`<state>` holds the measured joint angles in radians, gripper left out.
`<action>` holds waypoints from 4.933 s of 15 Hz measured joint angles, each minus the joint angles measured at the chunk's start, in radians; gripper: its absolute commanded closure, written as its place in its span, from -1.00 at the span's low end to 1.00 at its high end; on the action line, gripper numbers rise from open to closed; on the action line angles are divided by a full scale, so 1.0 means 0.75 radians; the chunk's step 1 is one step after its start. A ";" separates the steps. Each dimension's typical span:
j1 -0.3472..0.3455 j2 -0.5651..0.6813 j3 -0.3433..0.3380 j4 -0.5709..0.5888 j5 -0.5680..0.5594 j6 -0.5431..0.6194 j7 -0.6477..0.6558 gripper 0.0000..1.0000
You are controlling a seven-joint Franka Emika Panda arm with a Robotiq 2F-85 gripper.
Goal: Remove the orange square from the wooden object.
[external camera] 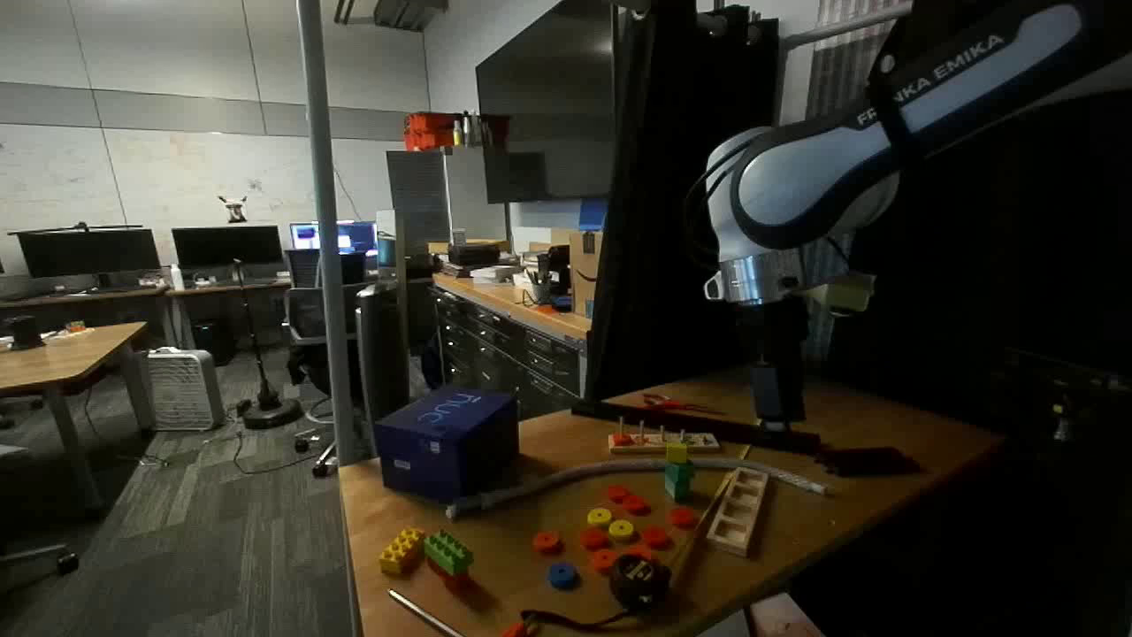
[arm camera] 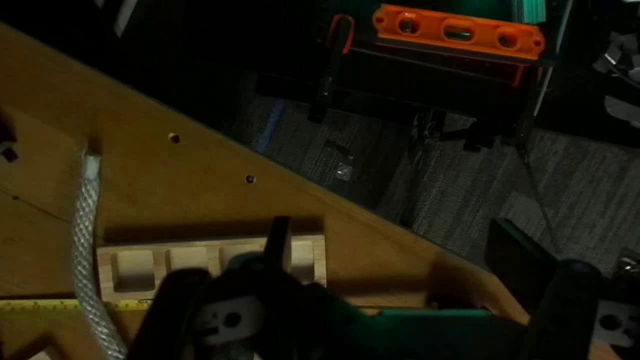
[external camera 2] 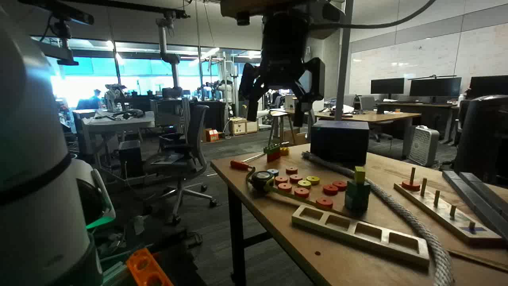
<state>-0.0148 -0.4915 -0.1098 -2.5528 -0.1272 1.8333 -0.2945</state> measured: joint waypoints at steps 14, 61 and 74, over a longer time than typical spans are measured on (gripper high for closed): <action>0.003 0.059 0.031 0.006 -0.010 0.133 0.023 -1.00; -0.120 1.449 0.068 1.083 -0.833 1.077 -0.219 -1.00; -0.196 1.471 0.104 1.200 -0.371 0.812 -0.409 -1.00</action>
<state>-0.1616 0.6115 -0.0316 -1.6530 -0.4053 2.4425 -0.6010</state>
